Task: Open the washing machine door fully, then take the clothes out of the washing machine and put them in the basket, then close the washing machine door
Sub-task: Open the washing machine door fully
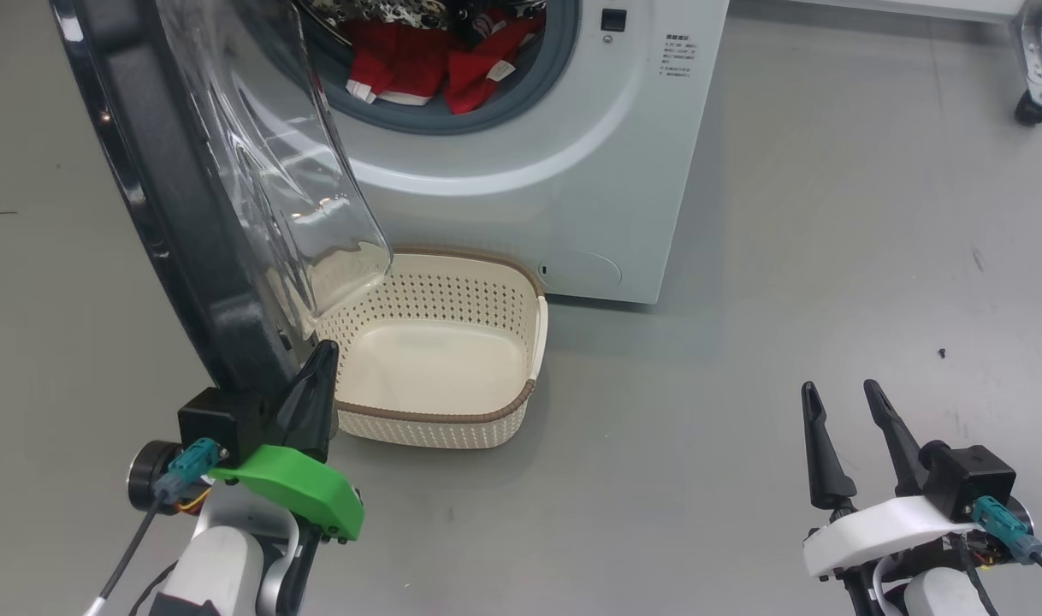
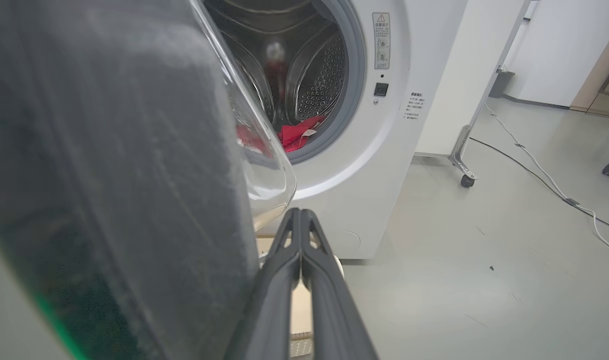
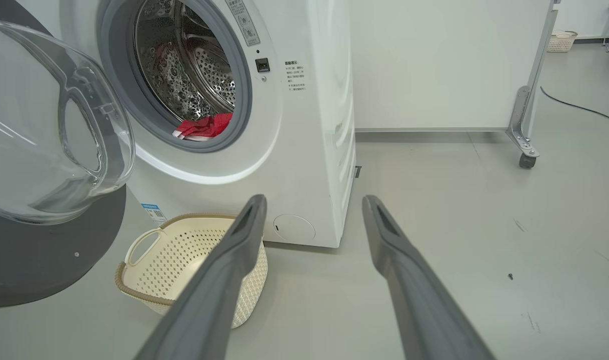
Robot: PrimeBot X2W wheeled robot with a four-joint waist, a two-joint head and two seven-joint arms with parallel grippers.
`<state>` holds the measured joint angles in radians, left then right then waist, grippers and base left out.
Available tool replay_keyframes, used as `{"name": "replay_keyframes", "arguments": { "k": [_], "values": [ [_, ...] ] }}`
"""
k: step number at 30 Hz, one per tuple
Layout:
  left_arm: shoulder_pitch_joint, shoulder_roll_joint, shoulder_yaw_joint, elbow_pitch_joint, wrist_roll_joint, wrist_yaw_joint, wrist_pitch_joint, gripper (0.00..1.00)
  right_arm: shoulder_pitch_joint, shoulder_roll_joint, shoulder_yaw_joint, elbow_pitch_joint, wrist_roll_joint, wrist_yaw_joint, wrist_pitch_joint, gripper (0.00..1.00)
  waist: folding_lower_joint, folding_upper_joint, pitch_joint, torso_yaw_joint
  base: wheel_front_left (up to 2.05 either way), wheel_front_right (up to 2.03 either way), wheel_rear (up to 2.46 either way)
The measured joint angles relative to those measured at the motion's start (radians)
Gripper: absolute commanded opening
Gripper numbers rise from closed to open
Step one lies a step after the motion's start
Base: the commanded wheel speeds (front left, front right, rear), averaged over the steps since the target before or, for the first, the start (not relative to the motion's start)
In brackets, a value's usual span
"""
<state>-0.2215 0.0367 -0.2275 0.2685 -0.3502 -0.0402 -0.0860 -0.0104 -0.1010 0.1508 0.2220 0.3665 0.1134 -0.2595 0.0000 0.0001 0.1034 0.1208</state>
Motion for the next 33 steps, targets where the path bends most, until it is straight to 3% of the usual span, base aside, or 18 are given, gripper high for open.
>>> {"name": "replay_keyframes", "arguments": {
  "k": [13, 33],
  "values": [
    [0.000, 0.005, 0.059, 0.014, -0.023, 0.018, -0.022, 0.00, 0.000, -0.001, 0.021, -0.001, -0.011, 0.004, 0.000, 1.00, 0.0000, -0.0001, 0.017, 0.094, 0.00, 0.00, 0.00],
    [-0.023, 0.076, 0.252, 0.008, -0.111, 0.072, -0.071, 0.00, -0.028, -0.032, 0.054, -0.001, -0.022, 0.008, 0.000, 1.00, 0.0000, 0.0000, 0.139, 0.139, 0.00, 0.00, 0.00]
  ]
}}
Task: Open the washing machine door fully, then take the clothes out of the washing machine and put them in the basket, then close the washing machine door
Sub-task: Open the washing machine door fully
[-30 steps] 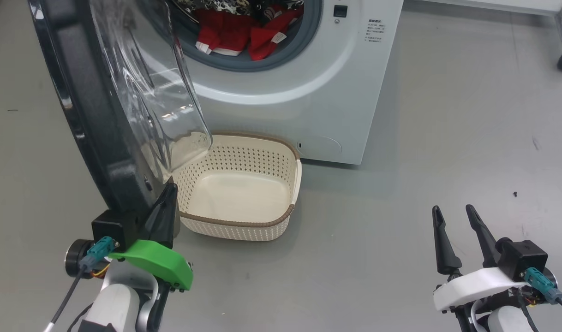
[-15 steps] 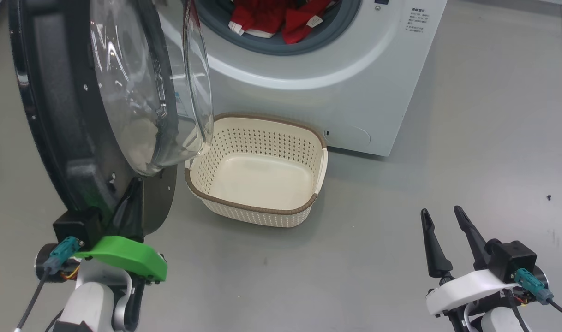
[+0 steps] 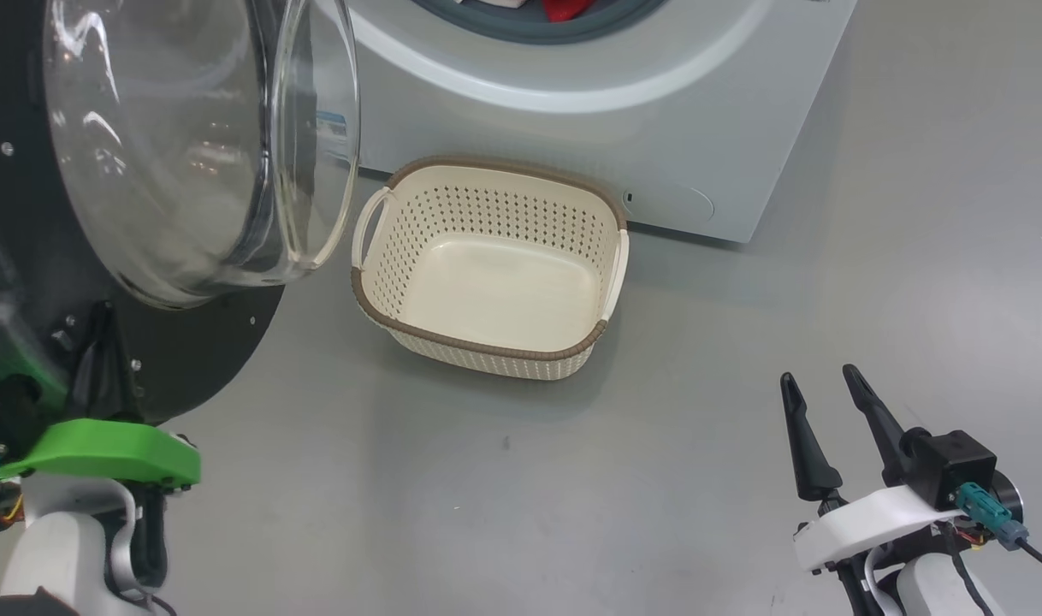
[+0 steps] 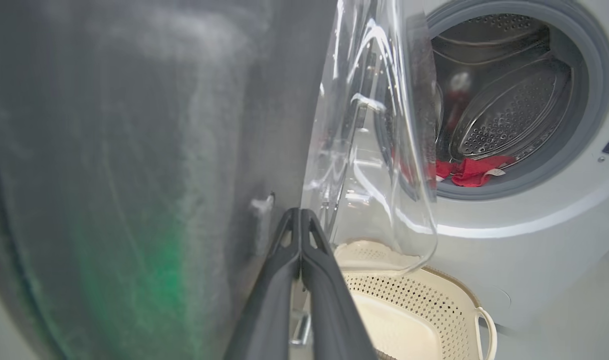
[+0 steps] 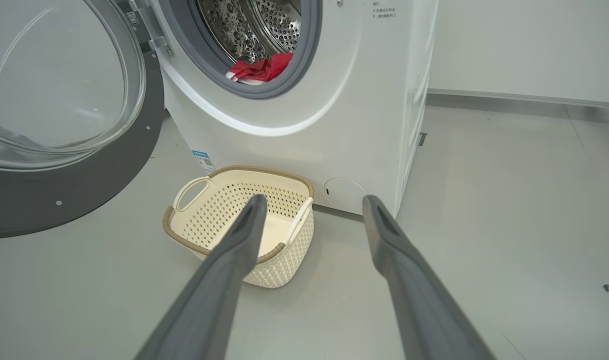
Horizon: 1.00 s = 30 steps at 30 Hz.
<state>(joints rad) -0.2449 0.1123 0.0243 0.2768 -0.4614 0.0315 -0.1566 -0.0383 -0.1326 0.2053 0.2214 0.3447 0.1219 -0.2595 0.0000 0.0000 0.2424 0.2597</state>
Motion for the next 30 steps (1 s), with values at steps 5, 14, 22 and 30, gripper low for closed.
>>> {"name": "replay_keyframes", "arguments": {
  "k": [5, 14, 22, 30],
  "values": [
    [-0.011, 0.014, 0.053, 0.001, -0.026, 0.008, -0.012, 0.00, -0.015, -0.009, -0.001, -0.005, 0.000, 0.000, 0.000, 1.00, 0.0000, 0.0000, 0.032, 0.000, 0.00, 0.00, 0.00],
    [-0.048, 0.050, 0.145, 0.009, -0.078, 0.017, -0.022, 0.00, -0.040, -0.037, 0.005, -0.017, -0.002, 0.000, 0.009, 1.00, 0.0000, 0.0000, 0.093, -0.005, 0.00, 0.00, 0.00],
    [-0.078, 0.087, 0.190, 0.033, -0.106, 0.017, -0.031, 0.00, -0.058, -0.066, -0.002, -0.030, -0.003, 0.000, 0.018, 1.00, 0.0000, 0.0000, 0.147, -0.008, 0.00, 0.00, 0.00],
    [-0.115, 0.114, 0.236, 0.076, -0.140, 0.016, -0.035, 0.00, -0.072, -0.088, -0.010, -0.045, -0.003, 0.000, 0.024, 1.00, 0.0000, 0.0000, 0.191, -0.004, 0.00, 0.00, 0.00]
  ]
}}
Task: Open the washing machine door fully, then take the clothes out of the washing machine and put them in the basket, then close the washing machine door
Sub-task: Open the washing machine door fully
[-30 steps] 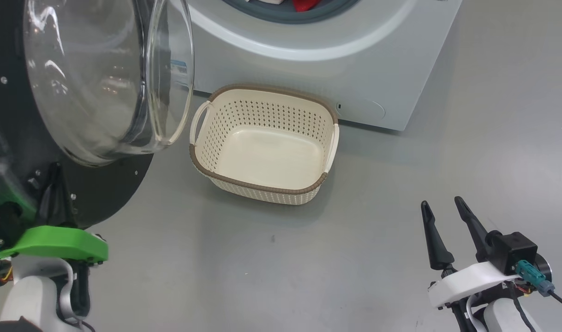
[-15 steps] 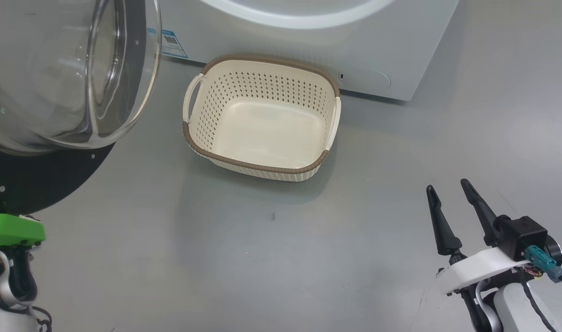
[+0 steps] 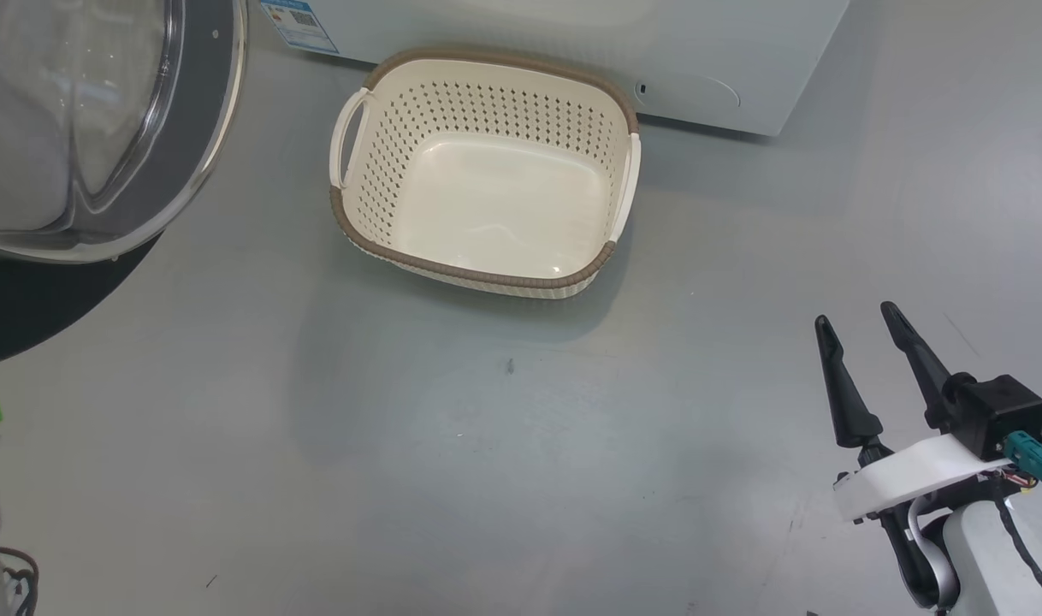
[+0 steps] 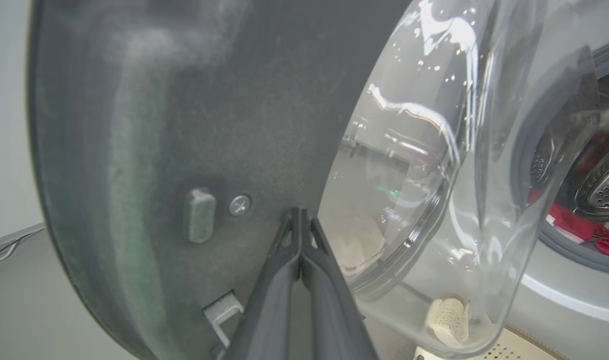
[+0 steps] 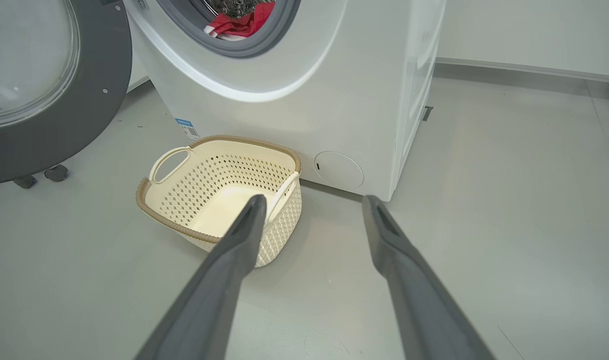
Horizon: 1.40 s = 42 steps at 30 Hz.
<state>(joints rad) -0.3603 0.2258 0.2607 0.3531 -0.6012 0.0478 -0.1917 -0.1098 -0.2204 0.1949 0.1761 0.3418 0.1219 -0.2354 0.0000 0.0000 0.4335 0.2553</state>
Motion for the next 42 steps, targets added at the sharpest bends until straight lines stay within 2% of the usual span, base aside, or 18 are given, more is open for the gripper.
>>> {"name": "replay_keyframes", "arguments": {
  "k": [10, 18, 37, 42],
  "values": [
    [-0.038, 0.007, 0.002, 0.060, -0.006, -0.014, -0.014, 0.00, -0.006, -0.004, 0.002, -0.004, 0.000, 0.000, 0.001, 1.00, 0.0000, 0.0000, 0.024, 0.010, 0.00, 0.00, 0.00],
    [-0.041, 0.009, -0.009, 0.098, -0.003, -0.026, -0.022, 0.00, -0.018, 0.000, 0.008, 0.011, 0.000, 0.000, 0.001, 1.00, 0.0000, 0.0000, 0.004, 0.007, 0.00, 0.00, 0.00],
    [-0.014, -0.005, -0.122, 0.098, 0.093, -0.063, -0.040, 0.00, -0.026, 0.067, 0.009, 0.080, 0.026, 0.000, -0.008, 1.00, 0.0000, 0.0000, -0.138, -0.039, 0.00, 0.00, 0.00],
    [0.025, -0.012, -0.157, 0.084, 0.114, -0.087, -0.048, 0.00, -0.025, 0.083, 0.003, 0.093, 0.032, 0.000, -0.008, 1.00, 0.0000, 0.0000, -0.185, -0.063, 0.00, 0.00, 0.00]
  ]
}}
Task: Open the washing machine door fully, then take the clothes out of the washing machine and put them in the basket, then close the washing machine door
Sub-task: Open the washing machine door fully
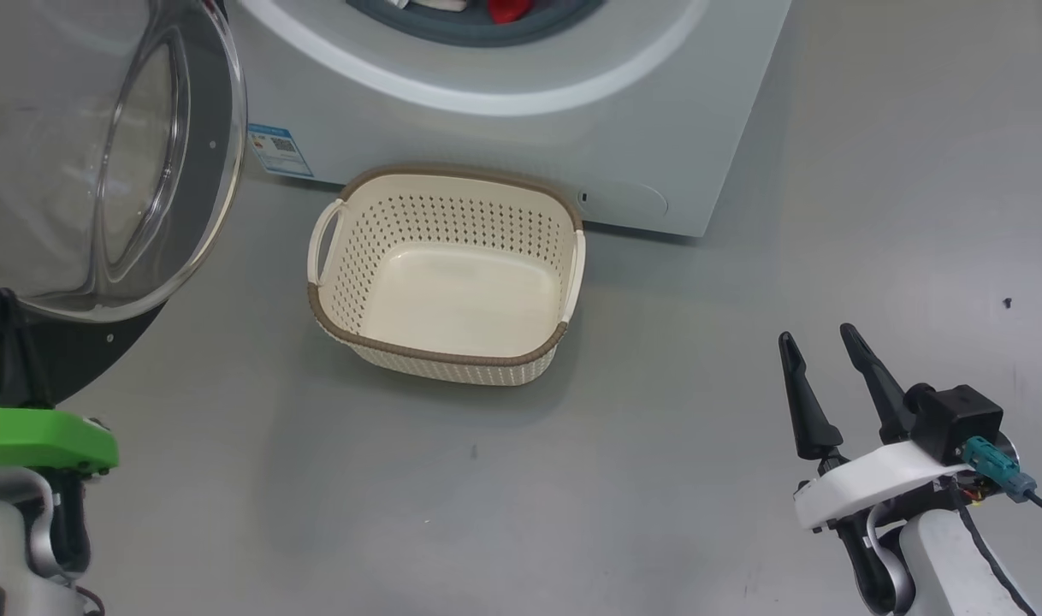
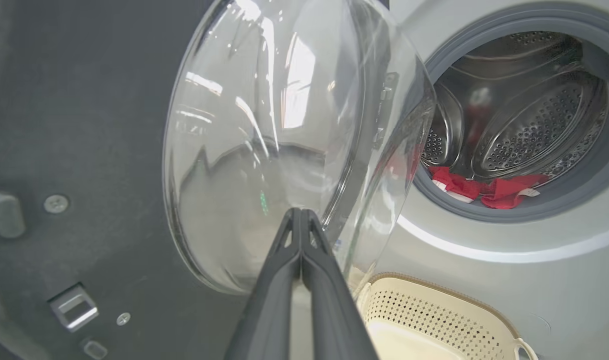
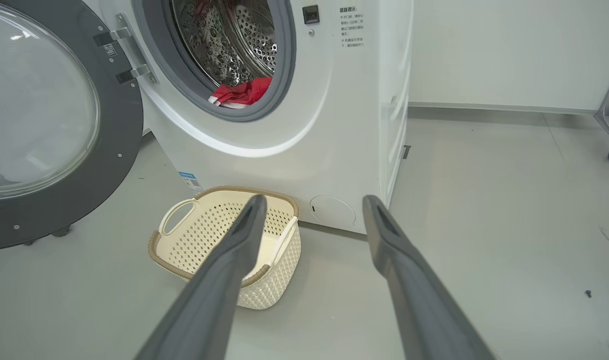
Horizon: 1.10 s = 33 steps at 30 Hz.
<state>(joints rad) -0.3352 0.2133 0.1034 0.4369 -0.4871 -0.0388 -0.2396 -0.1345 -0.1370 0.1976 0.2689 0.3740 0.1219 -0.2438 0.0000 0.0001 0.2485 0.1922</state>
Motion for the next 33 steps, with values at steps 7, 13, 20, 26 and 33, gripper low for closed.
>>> {"name": "replay_keyframes", "arguments": {
  "k": [7, 13, 20, 26, 33],
  "values": [
    [0.054, -0.017, -0.041, -0.034, 0.022, -0.019, -0.001, 0.00, 0.010, 0.013, -0.012, 0.014, 0.004, 0.000, -0.001, 1.00, 0.0000, 0.0000, -0.060, -0.044, 0.00, 0.00, 0.00],
    [0.099, -0.049, -0.076, -0.067, 0.031, -0.034, -0.001, 0.00, 0.032, 0.019, -0.027, 0.012, 0.004, 0.000, -0.005, 1.00, 0.0000, 0.0000, -0.103, -0.090, 0.00, 0.00, 0.00],
    [0.148, -0.077, -0.105, -0.103, 0.031, -0.041, -0.005, 0.00, 0.043, 0.026, -0.033, -0.002, 0.004, 0.000, -0.008, 1.00, 0.0000, 0.0000, -0.139, -0.142, 0.00, 0.00, 0.00],
    [0.184, -0.096, -0.120, -0.128, 0.034, -0.047, -0.008, 0.00, 0.046, 0.029, -0.030, -0.019, 0.002, 0.000, -0.008, 1.00, 0.0000, 0.0000, -0.159, -0.183, 0.00, 0.00, 0.00],
    [0.212, -0.113, -0.139, -0.148, 0.040, -0.047, -0.008, 0.68, 0.064, 0.029, -0.037, -0.038, -0.003, 0.000, -0.008, 1.00, 0.0000, 0.0000, -0.166, -0.212, 0.00, 0.00, 0.00]
  ]
}}
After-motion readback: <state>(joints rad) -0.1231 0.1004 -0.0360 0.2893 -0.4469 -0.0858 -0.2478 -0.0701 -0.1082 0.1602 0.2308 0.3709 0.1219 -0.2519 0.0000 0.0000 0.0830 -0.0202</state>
